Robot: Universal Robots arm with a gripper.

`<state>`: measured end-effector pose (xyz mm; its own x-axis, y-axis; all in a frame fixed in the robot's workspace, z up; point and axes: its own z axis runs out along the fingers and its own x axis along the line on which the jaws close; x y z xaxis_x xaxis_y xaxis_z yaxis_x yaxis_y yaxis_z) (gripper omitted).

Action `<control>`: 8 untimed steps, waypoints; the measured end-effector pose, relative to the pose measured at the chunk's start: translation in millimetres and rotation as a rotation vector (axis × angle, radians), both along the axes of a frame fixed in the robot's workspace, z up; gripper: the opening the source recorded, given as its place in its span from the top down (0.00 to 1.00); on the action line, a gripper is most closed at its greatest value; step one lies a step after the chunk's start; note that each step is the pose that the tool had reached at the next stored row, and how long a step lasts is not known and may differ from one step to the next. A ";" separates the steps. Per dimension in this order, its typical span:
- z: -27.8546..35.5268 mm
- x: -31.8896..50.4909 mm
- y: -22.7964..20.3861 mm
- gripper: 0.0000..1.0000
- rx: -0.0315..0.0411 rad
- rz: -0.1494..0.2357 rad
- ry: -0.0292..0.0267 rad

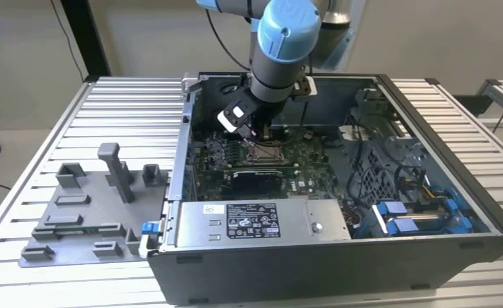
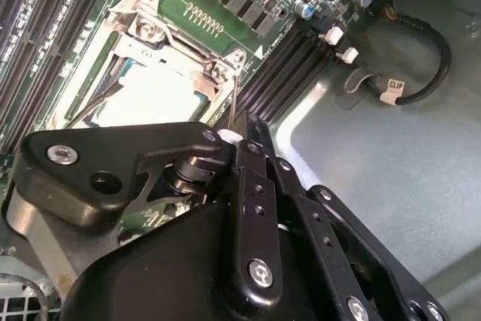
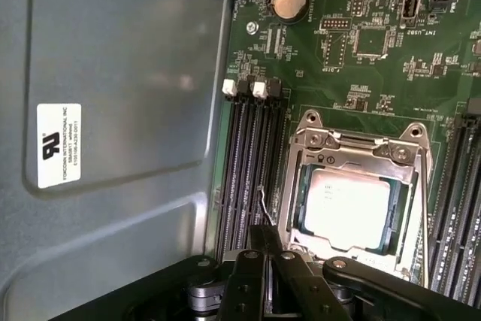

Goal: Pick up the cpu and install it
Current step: 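Close the cpu cover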

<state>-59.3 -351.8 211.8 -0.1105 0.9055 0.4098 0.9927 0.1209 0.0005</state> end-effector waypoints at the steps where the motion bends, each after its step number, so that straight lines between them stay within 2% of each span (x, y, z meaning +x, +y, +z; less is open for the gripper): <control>1: -0.1 1.0 0.0 1.00 0.0000 0.000 0.0000; 8: -1.1 6.0 0.0 1.00 -0.0002 0.000 0.0001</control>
<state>-53.3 -351.8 210.7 -0.1104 0.9055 0.4096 0.9927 0.1209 0.0004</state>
